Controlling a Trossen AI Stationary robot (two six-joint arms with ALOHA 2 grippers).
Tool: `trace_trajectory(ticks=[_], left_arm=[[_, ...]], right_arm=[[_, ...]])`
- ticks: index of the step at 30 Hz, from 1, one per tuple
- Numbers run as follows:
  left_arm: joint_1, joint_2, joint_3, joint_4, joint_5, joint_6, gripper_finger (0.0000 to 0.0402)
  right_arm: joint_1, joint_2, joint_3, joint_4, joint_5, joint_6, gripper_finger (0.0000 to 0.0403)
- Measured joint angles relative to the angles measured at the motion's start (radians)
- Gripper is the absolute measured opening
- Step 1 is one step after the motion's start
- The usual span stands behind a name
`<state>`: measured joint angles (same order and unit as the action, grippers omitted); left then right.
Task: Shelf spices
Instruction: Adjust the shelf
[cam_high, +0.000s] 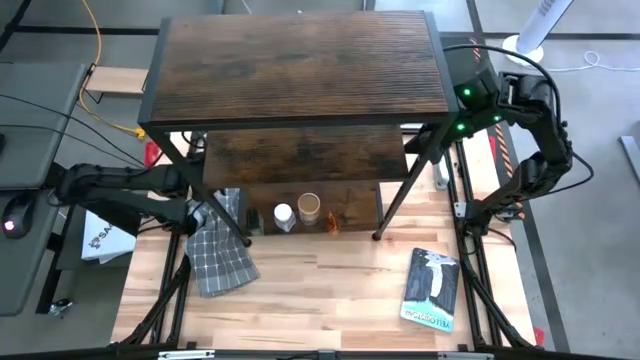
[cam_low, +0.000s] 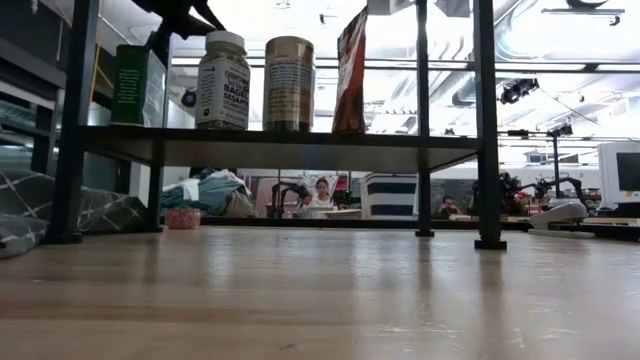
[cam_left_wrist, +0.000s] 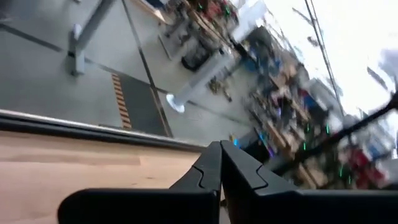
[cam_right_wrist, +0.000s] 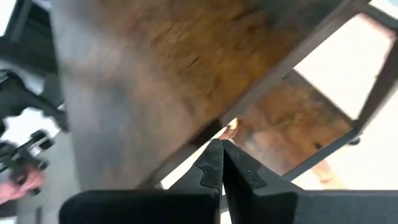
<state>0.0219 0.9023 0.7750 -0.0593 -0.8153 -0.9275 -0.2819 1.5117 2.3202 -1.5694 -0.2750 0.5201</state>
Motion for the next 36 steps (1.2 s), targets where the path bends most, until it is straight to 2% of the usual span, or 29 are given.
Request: trace_trajectory(ticks=[5,8,15,19,22,24,26,29,36], left_arm=[[-0.007,-0.052,0.0,-0.177,0.206,0.043,0.0],[-0.042,-0.1,0.0,-0.29,0.262,0.064,0.0],[-0.119,-0.269,0.0,-0.52,0.209,0.08,0.0],[-0.138,-0.357,0.0,-0.662,0.16,-0.007,0.0],[-0.15,-0.406,0.0,-0.768,0.127,-0.1,0.0],[-0.154,-0.431,0.0,-0.828,0.152,-0.153,0.0],[-0.156,-0.452,0.0,-0.868,0.237,-0.182,0.0],[-0.156,-0.472,0.001,-0.945,0.424,-0.225,0.0],[-0.156,-0.474,0.001,-1.289,0.78,-0.441,0.0]], right_arm=[[-0.001,-0.02,-0.001,0.001,0.084,-0.001,0.0],[-0.001,-0.04,-0.001,0.0,0.139,-0.001,0.0],[-0.001,-0.085,-0.001,-0.001,0.256,-0.001,0.0],[-0.001,-0.109,-0.001,-0.001,0.333,0.004,0.0],[-0.001,-0.127,-0.001,-0.001,0.352,0.021,0.0],[-0.001,-0.136,-0.001,-0.001,0.353,0.022,0.0],[-0.001,-0.144,-0.001,-0.001,0.352,0.026,0.0],[-0.001,-0.154,-0.001,-0.001,0.352,0.029,0.0],[-0.001,-0.159,-0.001,-0.001,0.352,0.03,0.0]])
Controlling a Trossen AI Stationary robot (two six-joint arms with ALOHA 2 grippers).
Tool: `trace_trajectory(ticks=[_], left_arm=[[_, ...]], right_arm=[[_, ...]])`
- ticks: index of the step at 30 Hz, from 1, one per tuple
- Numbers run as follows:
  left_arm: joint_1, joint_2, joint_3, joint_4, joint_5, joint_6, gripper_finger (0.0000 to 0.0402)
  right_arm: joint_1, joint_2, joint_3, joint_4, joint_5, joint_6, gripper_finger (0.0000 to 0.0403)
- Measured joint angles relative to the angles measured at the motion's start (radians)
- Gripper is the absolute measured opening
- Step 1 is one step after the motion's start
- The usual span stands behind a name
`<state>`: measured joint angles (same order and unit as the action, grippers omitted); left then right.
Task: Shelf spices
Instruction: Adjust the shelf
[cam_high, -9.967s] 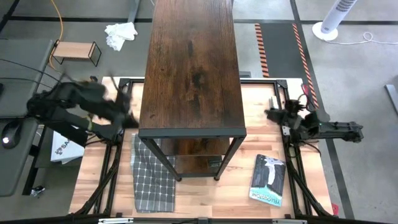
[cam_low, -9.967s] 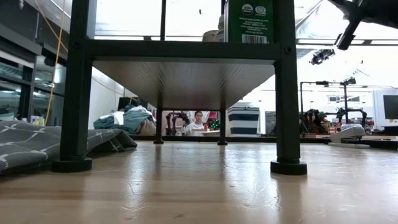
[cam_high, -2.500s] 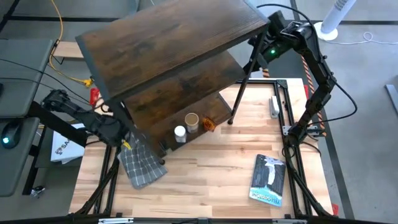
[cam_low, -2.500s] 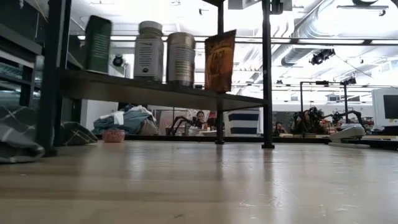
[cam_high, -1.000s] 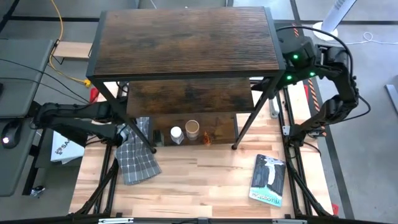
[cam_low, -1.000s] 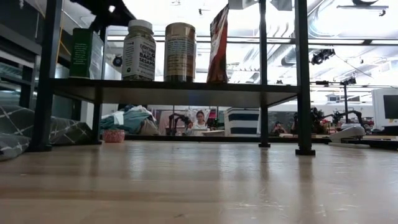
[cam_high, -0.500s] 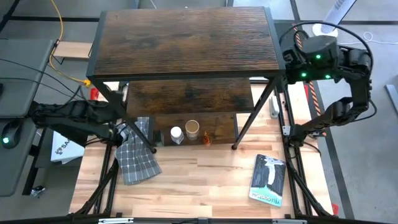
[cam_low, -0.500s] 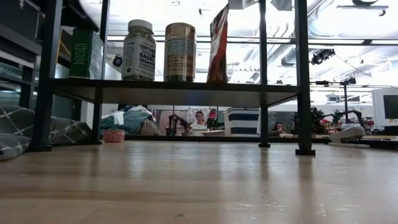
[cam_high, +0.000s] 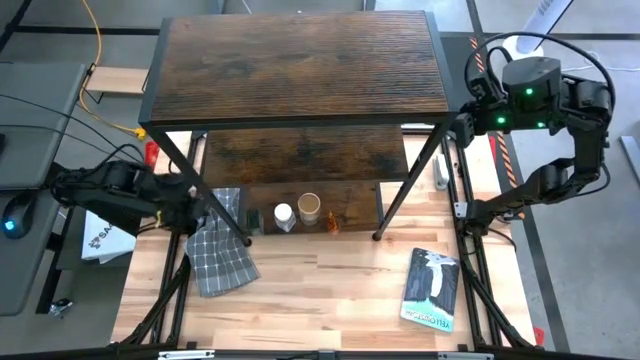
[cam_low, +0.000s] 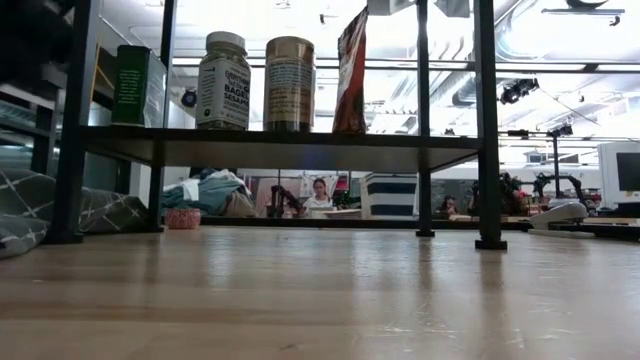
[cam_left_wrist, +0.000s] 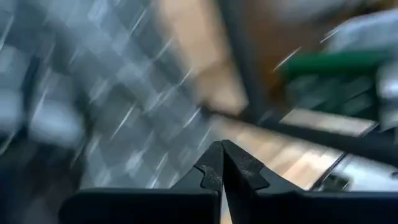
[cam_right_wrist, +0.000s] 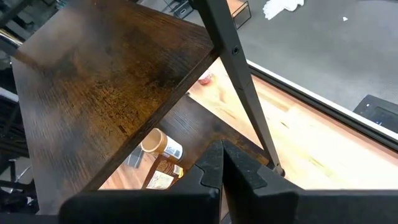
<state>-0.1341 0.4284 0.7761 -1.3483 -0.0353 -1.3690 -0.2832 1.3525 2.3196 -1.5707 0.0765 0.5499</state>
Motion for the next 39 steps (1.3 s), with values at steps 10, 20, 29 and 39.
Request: trace_trajectory(ticks=[10,20,29,39], left_arm=[[-0.046,0.047,0.0,0.376,0.111,-0.038,0.0],[-0.368,0.179,0.0,0.451,-0.123,-0.2,0.0],[-0.746,0.347,0.0,0.612,-0.574,-0.506,0.0],[-0.941,0.728,0.0,0.686,-1.103,-1.021,0.0]], right_arm=[[0.0,0.0,0.0,0.0,-0.001,0.004,0.0],[0.0,-0.031,0.0,-0.001,0.011,0.011,0.0],[0.0,-0.052,0.0,0.0,0.041,0.01,0.0],[0.0,-0.05,0.0,0.0,0.074,-0.01,0.0]])
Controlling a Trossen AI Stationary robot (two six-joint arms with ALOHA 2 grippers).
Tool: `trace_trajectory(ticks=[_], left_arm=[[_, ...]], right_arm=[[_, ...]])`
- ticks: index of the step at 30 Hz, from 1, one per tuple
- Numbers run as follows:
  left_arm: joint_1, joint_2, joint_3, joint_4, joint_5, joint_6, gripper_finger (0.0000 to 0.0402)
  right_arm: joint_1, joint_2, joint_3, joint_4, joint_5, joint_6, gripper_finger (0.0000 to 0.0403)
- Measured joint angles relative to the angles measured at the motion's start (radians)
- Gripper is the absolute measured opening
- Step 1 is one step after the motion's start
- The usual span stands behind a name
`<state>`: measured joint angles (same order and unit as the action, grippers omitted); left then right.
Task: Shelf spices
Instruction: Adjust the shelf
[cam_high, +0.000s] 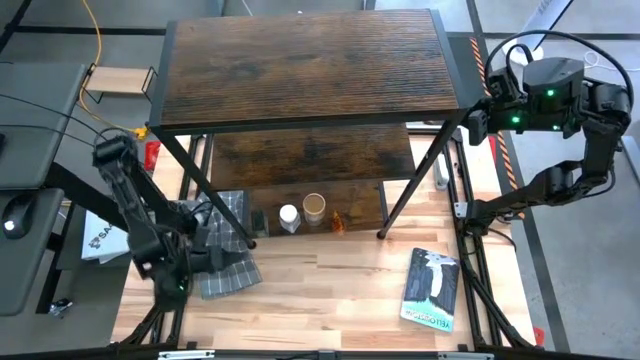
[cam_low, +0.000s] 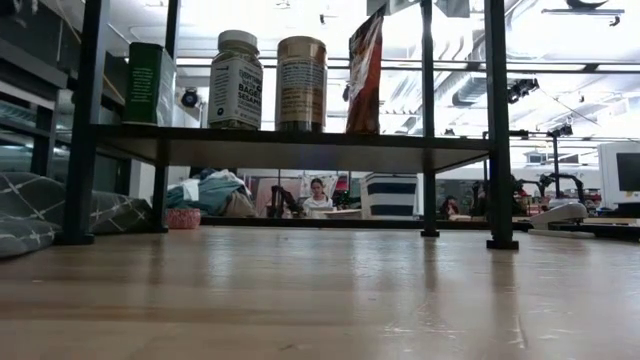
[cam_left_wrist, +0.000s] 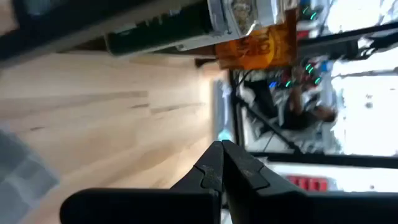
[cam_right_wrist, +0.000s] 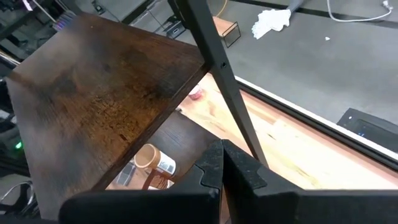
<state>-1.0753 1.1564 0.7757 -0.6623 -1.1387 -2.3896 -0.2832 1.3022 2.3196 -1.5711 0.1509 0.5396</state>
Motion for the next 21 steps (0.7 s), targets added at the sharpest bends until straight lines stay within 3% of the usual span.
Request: trace_trajectory(ticks=[7,21], left_arm=[[0.1,0.085,0.0,0.103,-0.088,0.012,0.0],[0.152,-0.159,0.0,-0.268,-0.059,0.016,0.0]], right_arm=[[0.0,0.0,0.0,0.0,0.008,-0.005,0.0],[0.0,0.0,0.0,0.0,0.008,-0.022,0.0]])
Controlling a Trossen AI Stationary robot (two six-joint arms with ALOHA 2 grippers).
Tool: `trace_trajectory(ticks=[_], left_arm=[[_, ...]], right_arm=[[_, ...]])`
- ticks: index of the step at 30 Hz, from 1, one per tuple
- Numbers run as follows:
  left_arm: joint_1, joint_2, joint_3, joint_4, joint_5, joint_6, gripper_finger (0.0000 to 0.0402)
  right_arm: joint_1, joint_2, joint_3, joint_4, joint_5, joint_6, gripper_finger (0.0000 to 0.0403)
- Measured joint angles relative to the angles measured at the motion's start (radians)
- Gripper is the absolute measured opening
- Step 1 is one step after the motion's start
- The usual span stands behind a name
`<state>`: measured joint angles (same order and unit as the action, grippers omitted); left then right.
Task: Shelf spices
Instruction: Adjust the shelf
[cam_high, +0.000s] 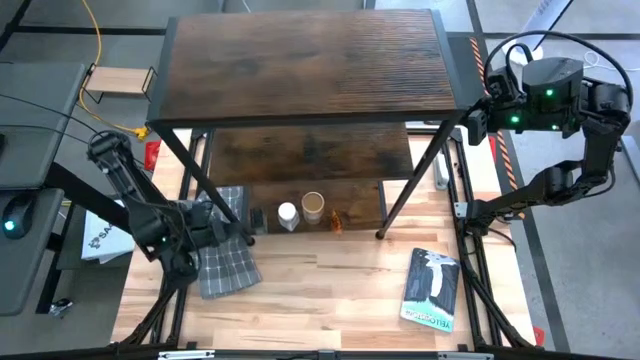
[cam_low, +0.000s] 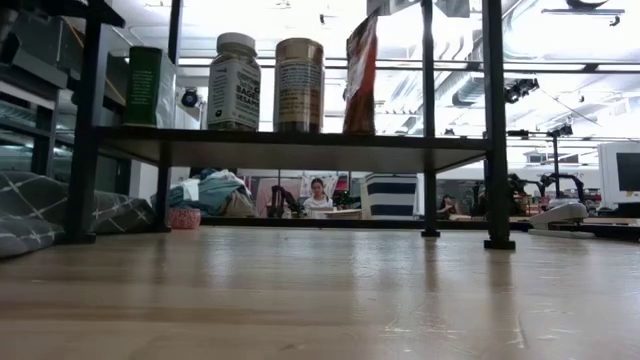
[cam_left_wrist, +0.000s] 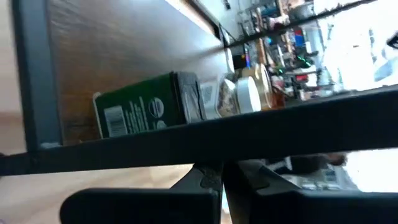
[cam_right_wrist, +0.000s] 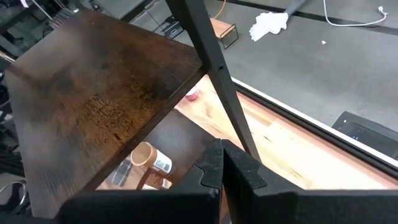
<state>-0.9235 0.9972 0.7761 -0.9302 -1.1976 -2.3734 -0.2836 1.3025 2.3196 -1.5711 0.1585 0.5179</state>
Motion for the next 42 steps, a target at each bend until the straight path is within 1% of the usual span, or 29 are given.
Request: trace_trajectory(ticks=[5,8,10,13,16,19,21,23,26,29,31,33,34,35,36,39,41,42], left_arm=[[0.059,-0.062,0.0,-0.122,-0.021,0.004,0.0],[0.095,-0.088,0.0,-0.141,-0.016,0.022,0.0],[0.103,-0.1,0.0,-0.122,-0.022,0.053,0.0],[0.088,-0.109,0.0,-0.031,-0.023,0.155,0.0],[0.049,-0.114,0.0,0.127,0.02,0.36,0.0],[0.006,-0.111,0.0,0.306,0.139,0.597,0.0],[-0.018,-0.102,0.0,0.408,0.184,0.694,0.0],[-0.038,-0.091,0.0,0.457,0.188,0.715,0.0],[-0.056,-0.084,0.0,0.488,0.159,0.71,0.0],[-0.07,-0.082,0.0,0.488,0.121,0.71,0.0],[-0.075,-0.083,0.0,0.49,0.106,0.708,0.0],[-0.083,-0.083,0.0,0.493,0.106,0.707,0.0],[-0.088,-0.083,0.0,0.494,0.106,0.707,0.0],[-0.091,-0.083,0.0,0.494,0.106,0.707,0.0],[-0.093,-0.083,0.0,0.494,0.105,0.709,0.0],[-0.093,-0.083,0.0,0.494,0.105,0.716,0.0],[-0.093,-0.083,0.0,0.494,0.105,0.716,0.0],[-0.093,-0.083,0.0,0.494,0.105,0.716,0.0]], right_arm=[[0.0,0.0,0.0,0.0,0.0,0.0,0.0],[0.0,0.0,0.0,0.0,0.0,-0.002,0.0],[0.0,0.0,0.0,0.0,0.0,-0.003,0.0],[0.0,0.0,0.0,0.0,-0.003,-0.035,0.0],[0.0,-0.003,0.0,0.0,-0.028,-0.081,0.0],[0.0,-0.007,0.0,0.0,-0.148,-0.097,0.0],[0.014,-0.013,-0.026,0.005,-0.239,-0.053,0.0],[0.055,-0.028,-0.098,0.004,-0.288,0.049,0.0],[0.168,-0.069,-0.286,0.001,-0.3,0.199,0.0],[0.318,-0.122,-0.522,0.001,-0.301,0.348,0.0],[0.432,-0.175,-0.67,0.01,-0.305,0.476,0.0],[0.555,-0.238,-0.812,0.064,-0.3,0.62,0.0],[0.617,-0.271,-0.887,0.13,-0.277,0.698,0.0],[0.675,-0.302,-0.958,0.222,-0.234,0.775,0.0],[0.731,-0.332,-1.032,0.325,-0.165,0.85,0.0],[0.866,-0.398,-1.269,0.697,0.135,1.02,0.0],[0.924,-0.405,-1.424,0.962,0.341,1.085,0.0],[0.944,-0.396,-1.494,1.105,0.425,1.099,0.0]])
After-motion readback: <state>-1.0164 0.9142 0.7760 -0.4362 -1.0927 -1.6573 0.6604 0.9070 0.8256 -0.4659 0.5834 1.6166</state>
